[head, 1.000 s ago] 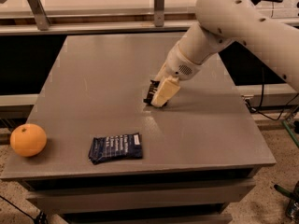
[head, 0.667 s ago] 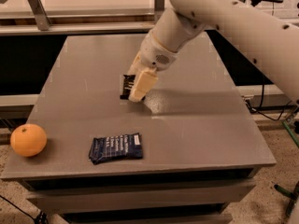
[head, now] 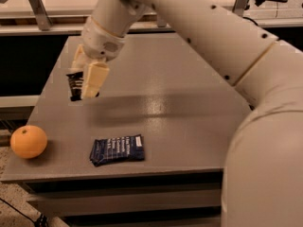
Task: Move rxbar chocolate near orange
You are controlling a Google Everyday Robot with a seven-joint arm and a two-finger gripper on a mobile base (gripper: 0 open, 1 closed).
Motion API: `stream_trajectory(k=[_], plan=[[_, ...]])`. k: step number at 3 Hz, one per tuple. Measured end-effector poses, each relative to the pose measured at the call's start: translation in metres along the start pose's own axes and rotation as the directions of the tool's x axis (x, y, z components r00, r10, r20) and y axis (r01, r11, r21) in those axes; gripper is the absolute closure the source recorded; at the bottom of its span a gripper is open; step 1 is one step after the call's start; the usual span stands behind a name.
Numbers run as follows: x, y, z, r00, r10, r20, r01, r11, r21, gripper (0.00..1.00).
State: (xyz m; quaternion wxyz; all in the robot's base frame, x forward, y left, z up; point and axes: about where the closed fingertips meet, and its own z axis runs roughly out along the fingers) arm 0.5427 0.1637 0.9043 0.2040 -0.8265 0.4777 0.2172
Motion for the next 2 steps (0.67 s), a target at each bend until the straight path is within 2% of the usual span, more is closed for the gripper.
stream_trajectory(k=[1, 2], plan=[[-0.036, -0.002, 0.042, 0.987, -0.158, -0.001, 0.157, 0.9822, -0.103, 1.00], [-0.041, 0.007, 0.066, 0.974, -0.226, -0.019, 0.220, 0.9613, -0.166, 1.00]])
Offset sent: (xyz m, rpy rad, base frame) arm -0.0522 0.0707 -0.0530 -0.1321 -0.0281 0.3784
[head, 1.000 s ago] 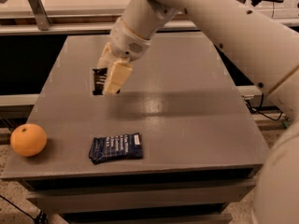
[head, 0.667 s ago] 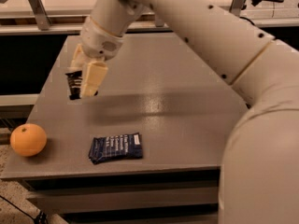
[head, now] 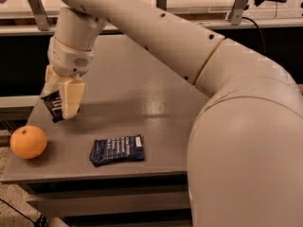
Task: Move rxbar chocolate near orange
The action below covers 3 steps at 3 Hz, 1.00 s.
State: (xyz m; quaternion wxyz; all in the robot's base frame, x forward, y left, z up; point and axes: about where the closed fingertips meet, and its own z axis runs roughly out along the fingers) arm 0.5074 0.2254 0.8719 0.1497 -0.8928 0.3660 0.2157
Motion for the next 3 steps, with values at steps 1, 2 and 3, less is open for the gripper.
stream_trajectory(k=[1, 2, 3], plan=[[0.000, 0.009, 0.014, 0.999, -0.032, -0.022, 0.031, 0.9987, -0.040, 0.83], [0.001, 0.020, 0.022, 0.997, -0.055, -0.045, 0.052, 0.9964, -0.067, 0.60], [0.001, 0.017, 0.023, 0.998, -0.055, -0.042, 0.053, 0.9967, -0.062, 0.36]])
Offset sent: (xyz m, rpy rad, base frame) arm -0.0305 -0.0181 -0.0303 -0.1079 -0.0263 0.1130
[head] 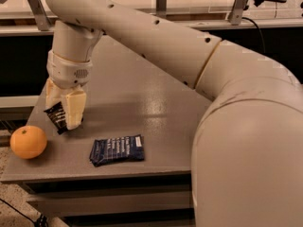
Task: Move rxbar chocolate near orange
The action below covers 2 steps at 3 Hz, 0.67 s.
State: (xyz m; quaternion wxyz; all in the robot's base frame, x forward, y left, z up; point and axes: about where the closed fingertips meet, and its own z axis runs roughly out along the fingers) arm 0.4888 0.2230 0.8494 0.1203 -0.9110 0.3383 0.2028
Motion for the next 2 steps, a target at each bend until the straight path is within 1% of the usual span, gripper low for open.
stream_trajectory(k=[1, 2], plan=[[-0.0008, -0.0018, 0.0017, 1.000, -0.001, 0.002, 0.001, 1.0000, 0.004, 0.13], [-0.0015, -0.0034, 0.0032, 1.000, -0.002, 0.003, 0.002, 1.0000, 0.007, 0.00]])
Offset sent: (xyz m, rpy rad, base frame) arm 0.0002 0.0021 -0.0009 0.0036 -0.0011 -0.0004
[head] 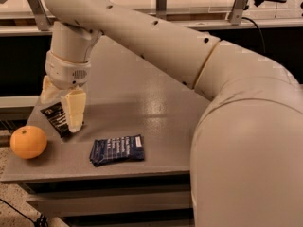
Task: Move rxbar chocolate near orange
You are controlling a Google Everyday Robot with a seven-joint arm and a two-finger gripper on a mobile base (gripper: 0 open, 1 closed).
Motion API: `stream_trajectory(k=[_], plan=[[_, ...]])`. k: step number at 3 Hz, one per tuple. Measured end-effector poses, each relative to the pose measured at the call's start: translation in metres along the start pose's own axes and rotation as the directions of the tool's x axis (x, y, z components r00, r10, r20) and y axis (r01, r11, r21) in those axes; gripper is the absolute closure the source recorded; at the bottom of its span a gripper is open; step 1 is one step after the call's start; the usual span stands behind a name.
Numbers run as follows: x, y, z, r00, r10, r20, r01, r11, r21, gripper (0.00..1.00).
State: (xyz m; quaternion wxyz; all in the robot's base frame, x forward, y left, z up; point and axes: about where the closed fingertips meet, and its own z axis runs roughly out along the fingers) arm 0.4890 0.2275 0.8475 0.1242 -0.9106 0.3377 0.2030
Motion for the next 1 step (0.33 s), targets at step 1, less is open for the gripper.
stream_trajectory(k=[1], plan=[[0.0000, 0.0000, 0.0000, 1.000, 0.000, 0.000, 0.000, 1.0000, 0.000, 0.00]])
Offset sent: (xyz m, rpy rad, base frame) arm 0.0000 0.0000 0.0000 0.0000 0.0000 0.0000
